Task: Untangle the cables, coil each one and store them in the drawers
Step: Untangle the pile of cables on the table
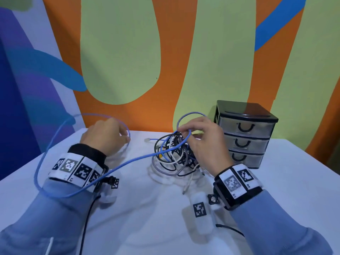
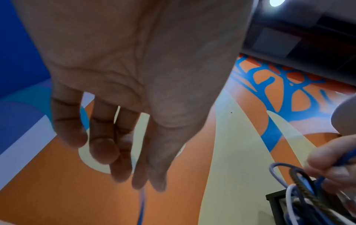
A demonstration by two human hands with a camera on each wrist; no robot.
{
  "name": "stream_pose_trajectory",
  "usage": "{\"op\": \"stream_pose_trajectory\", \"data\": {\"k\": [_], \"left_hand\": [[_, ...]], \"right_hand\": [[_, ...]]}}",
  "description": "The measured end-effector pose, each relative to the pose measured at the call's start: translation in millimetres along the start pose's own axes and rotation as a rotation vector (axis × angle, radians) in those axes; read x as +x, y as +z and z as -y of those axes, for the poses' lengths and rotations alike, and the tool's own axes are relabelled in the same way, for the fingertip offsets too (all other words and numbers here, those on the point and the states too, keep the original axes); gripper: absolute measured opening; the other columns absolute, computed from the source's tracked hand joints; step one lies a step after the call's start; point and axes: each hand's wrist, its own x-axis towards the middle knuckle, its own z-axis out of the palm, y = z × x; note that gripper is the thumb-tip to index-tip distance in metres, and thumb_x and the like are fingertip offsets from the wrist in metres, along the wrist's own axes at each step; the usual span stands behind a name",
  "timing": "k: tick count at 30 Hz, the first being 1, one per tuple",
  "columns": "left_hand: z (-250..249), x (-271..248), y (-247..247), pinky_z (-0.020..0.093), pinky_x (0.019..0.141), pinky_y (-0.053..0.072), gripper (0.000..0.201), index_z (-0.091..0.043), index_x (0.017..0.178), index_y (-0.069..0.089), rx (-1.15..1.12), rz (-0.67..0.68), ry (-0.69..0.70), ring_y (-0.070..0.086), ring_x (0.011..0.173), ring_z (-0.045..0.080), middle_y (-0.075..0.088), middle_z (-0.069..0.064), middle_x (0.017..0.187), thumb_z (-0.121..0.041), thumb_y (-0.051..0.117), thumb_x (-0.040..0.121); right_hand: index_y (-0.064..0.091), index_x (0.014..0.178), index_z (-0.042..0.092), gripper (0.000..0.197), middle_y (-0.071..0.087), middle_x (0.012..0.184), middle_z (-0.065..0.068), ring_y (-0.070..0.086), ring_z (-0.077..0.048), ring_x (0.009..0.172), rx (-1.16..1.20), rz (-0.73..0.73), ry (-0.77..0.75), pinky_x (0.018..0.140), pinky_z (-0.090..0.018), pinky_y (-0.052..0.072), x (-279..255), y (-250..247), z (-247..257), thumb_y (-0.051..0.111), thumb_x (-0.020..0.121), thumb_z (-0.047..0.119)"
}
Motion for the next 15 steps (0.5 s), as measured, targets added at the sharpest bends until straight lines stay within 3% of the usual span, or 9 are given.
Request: {"op": "stream_pose_trajectory", "data": {"k": [3,6,9,11,13,15], "left_hand": [[-4.5,-0.6,-3.5,0.041,0.081,0.056,0.008,-0.03,0.1,0.08,-0.054,-0.142,0.037,0.068,0.093,0.033,0.074,0.003,0.094,-0.034,0.076,0.094],[-30.9,-15.2,-12.8,0.033,0.068,0.046,0.02,-0.024,0.085,0.077,-0.386,-0.209,0.202,0.064,0.073,0.018,0.071,-0.001,0.073,-0.038,0.073,0.099],[-72.3,-41.8,-18.3,0.03,0.057,0.047,0.051,-0.016,0.086,0.075,-0.713,0.071,0.292,0.056,0.057,0.013,0.074,0.005,0.07,-0.065,0.064,0.09],[-85.5,-52.2,-15.8,0.025,0.054,0.049,0.06,-0.01,0.091,0.073,-0.722,0.288,0.29,0.058,0.057,0.015,0.076,0.007,0.072,-0.07,0.065,0.084],[-87.4,-54.4,-13.7,0.024,0.054,0.048,0.051,-0.006,0.094,0.073,-0.71,0.442,0.293,0.057,0.056,0.017,0.078,0.011,0.075,-0.056,0.075,0.088],[-80.7,-48.9,-14.0,0.028,0.056,0.046,0.032,-0.003,0.094,0.076,-0.749,0.456,0.293,0.057,0.056,0.019,0.078,0.015,0.077,-0.035,0.078,0.095]], "right_hand": [[0.085,0.09,0.021,0.018,0.073,0.088,0.008,0.066,-0.01,0.078,0.015,-0.019,0.025,0.068,-0.019,0.054,0.4,-6.1,1.0,0.08,0.089,0.004],[0.086,0.089,0.018,0.011,0.079,0.079,0.006,0.072,-0.012,0.074,0.101,-0.036,0.112,0.067,-0.018,0.055,0.4,-8.1,4.5,0.084,0.085,0.007],[0.086,0.095,0.018,0.012,0.081,0.082,0.004,0.077,-0.018,0.08,0.144,0.053,0.155,0.077,-0.033,0.063,-1.0,-6.6,6.5,0.085,0.086,0.01],[0.085,0.101,0.021,0.016,0.081,0.088,-0.003,0.076,-0.028,0.084,0.143,0.195,0.15,0.082,-0.044,0.063,-2.9,-4.2,6.2,0.082,0.088,0.013],[0.082,0.112,0.021,0.026,0.08,0.092,-0.007,0.072,-0.024,0.079,0.127,0.307,0.158,0.081,-0.041,0.061,-4.1,-3.6,5.8,0.078,0.089,0.009],[0.074,0.127,0.019,0.037,0.078,0.097,-0.007,0.068,-0.016,0.078,0.147,0.355,0.206,0.083,-0.034,0.059,-2.6,-6.5,7.2,0.078,0.091,0.013]]}}
